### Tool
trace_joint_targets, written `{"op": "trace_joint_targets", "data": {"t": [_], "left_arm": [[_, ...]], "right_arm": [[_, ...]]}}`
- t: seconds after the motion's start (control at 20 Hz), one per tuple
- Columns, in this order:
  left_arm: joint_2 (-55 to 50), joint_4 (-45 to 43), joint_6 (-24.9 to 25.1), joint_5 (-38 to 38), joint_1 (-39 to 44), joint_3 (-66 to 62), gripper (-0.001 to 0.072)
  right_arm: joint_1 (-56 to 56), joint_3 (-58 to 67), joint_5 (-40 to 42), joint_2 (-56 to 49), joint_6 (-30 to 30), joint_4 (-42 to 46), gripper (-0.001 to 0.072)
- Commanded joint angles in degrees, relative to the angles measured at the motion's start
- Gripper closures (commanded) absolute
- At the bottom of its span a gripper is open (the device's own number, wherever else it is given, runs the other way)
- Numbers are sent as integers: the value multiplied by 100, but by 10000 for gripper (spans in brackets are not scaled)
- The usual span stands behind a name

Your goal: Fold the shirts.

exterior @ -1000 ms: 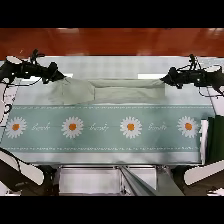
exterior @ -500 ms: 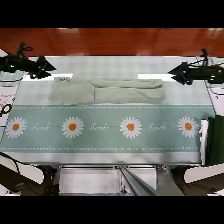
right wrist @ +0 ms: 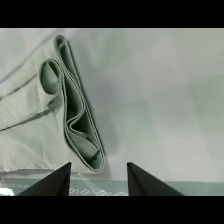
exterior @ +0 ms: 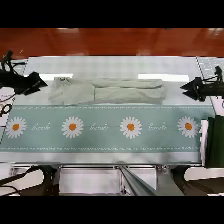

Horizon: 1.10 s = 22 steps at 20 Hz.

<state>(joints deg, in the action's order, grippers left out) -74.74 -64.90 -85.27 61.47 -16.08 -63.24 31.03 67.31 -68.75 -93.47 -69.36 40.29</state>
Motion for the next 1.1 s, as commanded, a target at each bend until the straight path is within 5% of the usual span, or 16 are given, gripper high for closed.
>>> {"op": "trace_joint_targets", "data": {"t": [0.0,0.75,0.8,0.95,1.05], "left_arm": [[732,365,149,-387,199,1102,206],[739,411,144,-476,450,1121,206],[739,411,144,-509,461,1121,206],[737,413,146,-560,470,1119,206],[739,415,146,-553,470,1119,206]], "right_arm": [[-219,-208,184,-424,208,-562,299],[-1657,1274,516,-1718,-295,-999,294],[-1711,1274,579,-1718,-308,-1014,320],[-1810,1274,579,-1711,-142,-1043,675],[-1808,1274,431,-1646,-59,-1062,685]]}}
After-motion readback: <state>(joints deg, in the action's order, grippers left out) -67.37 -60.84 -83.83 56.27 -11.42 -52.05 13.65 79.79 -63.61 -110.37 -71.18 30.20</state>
